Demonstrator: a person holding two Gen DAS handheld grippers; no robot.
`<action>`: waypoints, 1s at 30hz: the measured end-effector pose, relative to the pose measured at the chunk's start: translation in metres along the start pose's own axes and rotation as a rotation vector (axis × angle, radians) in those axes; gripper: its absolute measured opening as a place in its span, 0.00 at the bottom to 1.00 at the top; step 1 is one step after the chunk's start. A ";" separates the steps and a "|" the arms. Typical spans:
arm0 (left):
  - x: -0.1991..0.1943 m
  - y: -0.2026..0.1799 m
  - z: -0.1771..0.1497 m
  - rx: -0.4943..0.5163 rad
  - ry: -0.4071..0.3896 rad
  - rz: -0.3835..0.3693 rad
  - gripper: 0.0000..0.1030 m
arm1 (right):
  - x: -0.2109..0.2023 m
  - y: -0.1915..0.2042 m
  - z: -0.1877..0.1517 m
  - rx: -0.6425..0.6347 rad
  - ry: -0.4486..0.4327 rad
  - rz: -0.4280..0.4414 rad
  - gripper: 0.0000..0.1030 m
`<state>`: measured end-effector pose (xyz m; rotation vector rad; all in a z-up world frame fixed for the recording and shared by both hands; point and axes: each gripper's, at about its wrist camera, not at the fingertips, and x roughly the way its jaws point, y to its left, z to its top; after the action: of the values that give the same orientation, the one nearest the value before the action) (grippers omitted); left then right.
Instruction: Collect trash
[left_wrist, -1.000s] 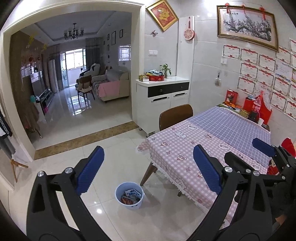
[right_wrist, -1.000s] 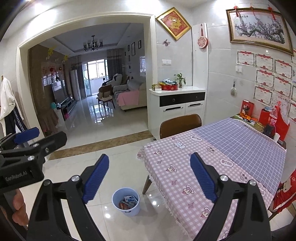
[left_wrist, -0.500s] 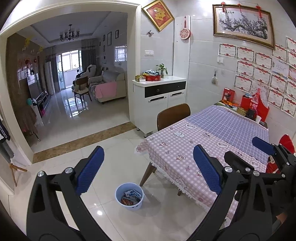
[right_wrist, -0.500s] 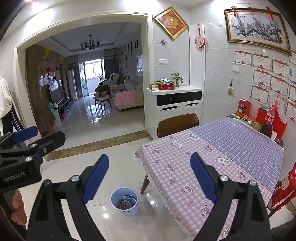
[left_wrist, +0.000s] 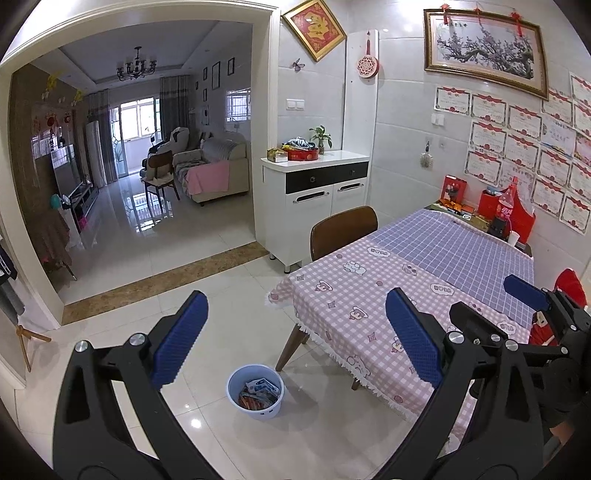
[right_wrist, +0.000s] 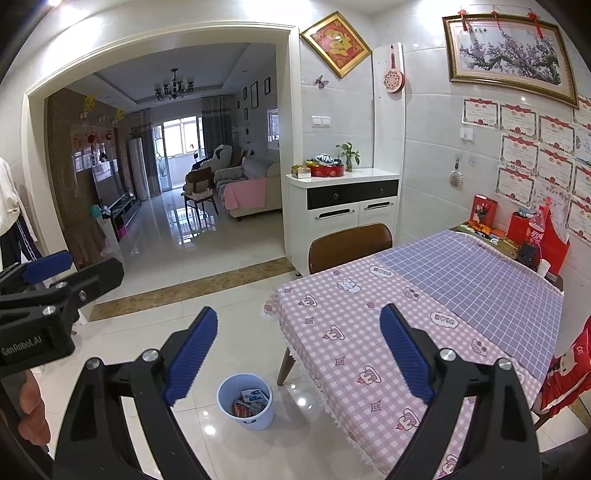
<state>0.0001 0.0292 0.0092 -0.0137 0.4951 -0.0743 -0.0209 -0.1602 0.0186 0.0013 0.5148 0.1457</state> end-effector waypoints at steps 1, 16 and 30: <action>0.000 0.000 0.000 0.000 0.000 -0.002 0.92 | 0.000 0.000 0.000 0.000 0.001 0.000 0.85; 0.004 0.001 0.003 -0.011 0.002 -0.003 0.92 | 0.004 -0.001 0.000 0.001 0.011 -0.001 0.85; 0.005 0.000 0.002 -0.012 0.004 -0.006 0.92 | 0.016 -0.002 0.002 0.009 0.022 -0.006 0.86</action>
<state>0.0060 0.0286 0.0088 -0.0268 0.4992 -0.0773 -0.0057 -0.1601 0.0121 0.0068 0.5371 0.1382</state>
